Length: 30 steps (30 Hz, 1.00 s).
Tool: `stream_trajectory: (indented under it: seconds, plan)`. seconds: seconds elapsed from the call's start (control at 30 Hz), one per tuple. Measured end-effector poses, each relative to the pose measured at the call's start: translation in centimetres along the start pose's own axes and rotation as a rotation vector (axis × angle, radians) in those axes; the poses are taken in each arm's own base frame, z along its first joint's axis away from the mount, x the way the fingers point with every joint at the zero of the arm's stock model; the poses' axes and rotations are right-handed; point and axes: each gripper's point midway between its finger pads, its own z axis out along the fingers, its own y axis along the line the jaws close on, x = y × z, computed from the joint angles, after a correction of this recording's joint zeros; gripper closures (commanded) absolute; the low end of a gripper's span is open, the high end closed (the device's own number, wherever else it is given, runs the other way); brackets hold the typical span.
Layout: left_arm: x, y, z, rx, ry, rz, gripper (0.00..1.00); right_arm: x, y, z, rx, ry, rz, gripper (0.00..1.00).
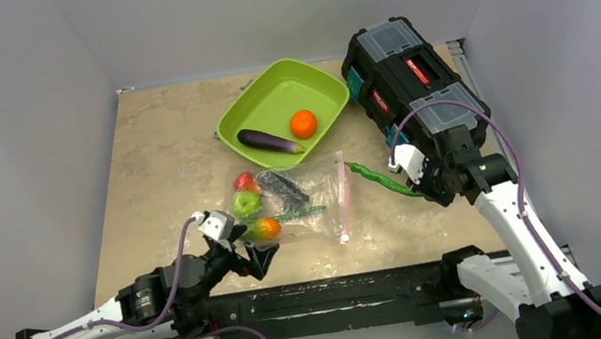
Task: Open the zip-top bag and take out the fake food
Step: Pick up the fake vegetable from the zipper food storage bag, then place the fake vegetable in the bin.
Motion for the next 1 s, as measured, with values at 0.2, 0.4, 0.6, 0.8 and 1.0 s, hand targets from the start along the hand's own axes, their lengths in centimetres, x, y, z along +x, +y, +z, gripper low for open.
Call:
stream_trajectory:
  seconds: [0.2,0.4,0.6,0.8,1.0]
  plan:
    - [0.1,0.2,-0.1,-0.008,0.003,0.003,0.00,1.0,-0.3,-0.6,0.050,0.029,0.002,1.00]
    - [0.4,0.5,-0.1,-0.023,0.017,0.012,0.00,1.9,-0.9,-1.4,0.105,0.069,0.000,1.00]
    - [0.6,0.6,0.1,-0.034,0.028,0.019,0.00,2.9,-1.0,-3.0,0.159,0.097,-0.002,1.00]
    - [1.0,0.7,0.3,-0.045,0.044,0.029,0.00,2.4,-1.4,-5.8,0.229,0.061,-0.001,1.00]
    - [1.0,0.6,0.4,-0.047,0.047,0.031,0.00,0.6,-1.9,-7.1,0.220,0.013,0.013,1.00]
